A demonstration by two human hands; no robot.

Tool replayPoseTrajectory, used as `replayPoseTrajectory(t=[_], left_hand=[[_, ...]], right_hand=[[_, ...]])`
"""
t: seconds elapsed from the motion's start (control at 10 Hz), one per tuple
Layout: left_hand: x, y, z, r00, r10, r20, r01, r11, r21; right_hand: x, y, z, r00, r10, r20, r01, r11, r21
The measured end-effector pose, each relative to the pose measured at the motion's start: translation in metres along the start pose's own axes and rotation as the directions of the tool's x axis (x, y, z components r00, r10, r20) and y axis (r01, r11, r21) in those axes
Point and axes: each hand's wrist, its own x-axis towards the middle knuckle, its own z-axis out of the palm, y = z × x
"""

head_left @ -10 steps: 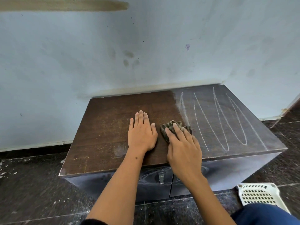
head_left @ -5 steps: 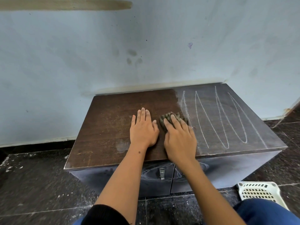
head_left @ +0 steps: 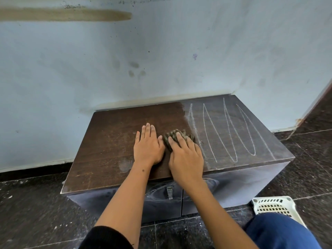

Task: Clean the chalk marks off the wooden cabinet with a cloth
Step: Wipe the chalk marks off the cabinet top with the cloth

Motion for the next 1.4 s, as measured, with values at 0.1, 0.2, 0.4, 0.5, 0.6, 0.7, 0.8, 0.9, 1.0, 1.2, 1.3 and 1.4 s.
replayPoseTrajectory(t=[0.1, 0.2, 0.4, 0.5, 0.6, 0.7, 0.8, 0.9, 1.0, 1.2, 1.3, 1.4], left_hand=[[0.001, 0.000, 0.001, 1.000, -0.010, -0.010, 0.010, 1.000, 0.005], [0.001, 0.000, 0.000, 1.000, -0.005, 0.000, 0.005, 1.000, 0.008], [-0.006, 0.001, -0.006, 0.999, 0.003, 0.053, -0.004, 1.000, 0.010], [-0.012, 0.002, -0.006, 0.999, 0.001, 0.043, -0.001, 1.000, 0.007], [-0.019, 0.002, -0.004, 0.999, -0.003, 0.037, 0.003, 1.000, 0.004], [-0.026, 0.002, -0.002, 1.000, 0.003, 0.029, -0.004, 1.000, 0.022], [-0.028, 0.001, -0.002, 0.999, 0.005, 0.031, -0.005, 1.000, 0.027], [-0.027, 0.002, -0.003, 0.999, 0.001, 0.040, -0.002, 1.000, 0.031], [-0.028, 0.003, -0.005, 0.999, -0.005, 0.050, 0.004, 1.000, 0.017], [-0.039, 0.002, -0.006, 0.998, 0.008, 0.070, -0.009, 1.000, 0.017], [-0.050, 0.000, -0.005, 0.998, 0.016, 0.063, -0.017, 1.000, 0.021], [-0.064, -0.005, -0.008, 0.996, 0.013, 0.091, -0.015, 1.000, 0.025]], right_hand=[[-0.026, 0.001, -0.003, 1.000, 0.017, -0.007, -0.017, 1.000, 0.004], [-0.007, 0.000, -0.001, 1.000, 0.013, -0.007, -0.013, 1.000, 0.006], [0.050, -0.005, 0.002, 0.983, -0.044, 0.179, 0.042, 0.999, 0.011], [0.021, -0.003, 0.001, 0.994, -0.027, 0.107, 0.025, 0.999, 0.020], [-0.031, 0.000, -0.009, 1.000, -0.023, -0.019, 0.024, 0.999, 0.021], [-0.048, 0.005, -0.014, 0.999, -0.032, 0.014, 0.032, 0.999, -0.009], [-0.020, 0.006, -0.011, 0.998, -0.058, 0.037, 0.058, 0.998, -0.014], [0.022, 0.005, -0.005, 0.982, -0.082, 0.168, 0.082, 0.997, 0.005], [0.043, -0.001, -0.002, 0.985, -0.053, 0.166, 0.059, 0.998, -0.035], [-0.008, -0.003, -0.007, 0.999, 0.005, 0.047, -0.004, 1.000, -0.024], [-0.029, 0.002, -0.012, 0.998, -0.007, 0.068, 0.010, 0.999, -0.043], [-0.016, 0.000, -0.014, 0.992, -0.013, 0.129, 0.016, 1.000, -0.021]])
